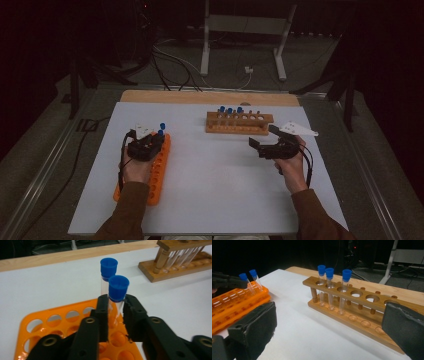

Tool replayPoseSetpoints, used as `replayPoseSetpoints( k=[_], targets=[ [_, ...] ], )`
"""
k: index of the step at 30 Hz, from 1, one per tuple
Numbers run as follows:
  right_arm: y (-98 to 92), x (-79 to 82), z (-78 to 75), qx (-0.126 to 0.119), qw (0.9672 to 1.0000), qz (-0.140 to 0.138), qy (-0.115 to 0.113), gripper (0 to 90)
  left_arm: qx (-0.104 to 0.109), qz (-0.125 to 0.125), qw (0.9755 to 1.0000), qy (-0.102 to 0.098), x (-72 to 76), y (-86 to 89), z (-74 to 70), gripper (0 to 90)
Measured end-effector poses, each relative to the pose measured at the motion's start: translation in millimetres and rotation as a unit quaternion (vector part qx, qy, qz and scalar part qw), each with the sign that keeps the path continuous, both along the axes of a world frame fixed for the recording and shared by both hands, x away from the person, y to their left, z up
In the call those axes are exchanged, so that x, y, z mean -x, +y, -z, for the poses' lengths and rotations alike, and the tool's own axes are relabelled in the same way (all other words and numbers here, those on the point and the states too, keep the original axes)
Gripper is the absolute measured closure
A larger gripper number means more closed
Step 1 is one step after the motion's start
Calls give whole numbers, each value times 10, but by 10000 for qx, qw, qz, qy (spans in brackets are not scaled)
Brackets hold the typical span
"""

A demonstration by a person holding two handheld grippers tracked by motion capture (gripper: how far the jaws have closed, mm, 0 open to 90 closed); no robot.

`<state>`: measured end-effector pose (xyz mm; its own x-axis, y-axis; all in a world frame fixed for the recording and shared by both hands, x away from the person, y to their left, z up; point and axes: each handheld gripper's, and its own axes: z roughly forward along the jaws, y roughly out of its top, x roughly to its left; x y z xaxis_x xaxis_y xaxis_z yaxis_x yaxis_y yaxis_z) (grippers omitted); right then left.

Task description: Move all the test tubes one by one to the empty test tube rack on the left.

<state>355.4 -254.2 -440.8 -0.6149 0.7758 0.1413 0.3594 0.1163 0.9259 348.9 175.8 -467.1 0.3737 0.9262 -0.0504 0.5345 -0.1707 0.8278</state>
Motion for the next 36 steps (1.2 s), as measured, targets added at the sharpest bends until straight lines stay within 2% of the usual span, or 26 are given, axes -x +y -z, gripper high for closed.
replayPoseSetpoints(
  k=[3, 6, 8, 11, 13, 15, 18, 21, 24, 29, 33, 36],
  targets=[
    [2, -25, -22, -12, 10000, 32, 6, 1, 178, 74, 9998, -7, 43, 21, 7, 630],
    [1, -54, -36, -25, 10000, 64, 11, 1, 383, 199, 9990, -88, 102, 40, -12, 572],
    [5, -72, -39, -11, 10000, 82, 23, 1, 412, 282, 9986, -181, 146, 42, -33, 530],
    [21, -98, -52, 46, 9999, 107, 36, 1, 576, 434, 9968, -333, 214, 46, -64, 507],
    [31, -106, -78, 55, 9999, 119, 8, 1, 685, 517, 9953, -441, 264, 37, -77, 436],
    [45, -119, -108, 35, 9999, 112, -9, 1, 696, 576, 9943, -574, 322, 22, -89, 402],
    [73, -156, -134, 58, 9999, 107, 6, 1, 714, 576, 9933, -709, 380, -3, -102, 295],
    [115, -203, -145, 142, 9998, 113, 66, 1, 827, 508, 9927, -711, 382, -7, -97, 186],
    [155, -251, -173, 193, 9997, 135, 61, 1, 906, 467, 9923, -701, 385, -2, -74, 155],
    [233, -361, -184, 358, 9990, 231, 121, 23, 968, 503, 9923, -587, 383, 12, -41, 20],
    [276, -439, -142, 377, 9986, 320, 199, 53, 987, 430, 9925, -586, 378, 23, -39, 9],
    [293, -496, -122, 377, 9984, 355, 234, 58, 922, 393, 9931, -607, 374, 18, -32, 7]
  ],
)
